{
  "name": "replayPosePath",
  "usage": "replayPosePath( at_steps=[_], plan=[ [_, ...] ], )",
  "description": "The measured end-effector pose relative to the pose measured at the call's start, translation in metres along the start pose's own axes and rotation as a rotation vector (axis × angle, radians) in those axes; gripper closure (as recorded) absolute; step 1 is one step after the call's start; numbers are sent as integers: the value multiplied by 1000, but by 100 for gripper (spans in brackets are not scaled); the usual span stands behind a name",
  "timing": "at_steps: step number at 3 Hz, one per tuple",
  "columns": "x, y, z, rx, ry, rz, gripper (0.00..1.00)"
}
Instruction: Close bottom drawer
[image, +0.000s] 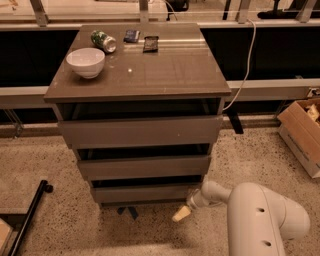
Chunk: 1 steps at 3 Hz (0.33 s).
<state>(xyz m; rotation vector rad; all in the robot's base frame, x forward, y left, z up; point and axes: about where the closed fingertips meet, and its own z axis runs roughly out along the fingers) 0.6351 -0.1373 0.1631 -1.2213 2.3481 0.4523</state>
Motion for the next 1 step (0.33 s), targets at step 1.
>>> replayPosePath(
  at_steps=[1],
  plan=[
    [0, 0, 0, 0, 0, 0, 0]
  ],
)
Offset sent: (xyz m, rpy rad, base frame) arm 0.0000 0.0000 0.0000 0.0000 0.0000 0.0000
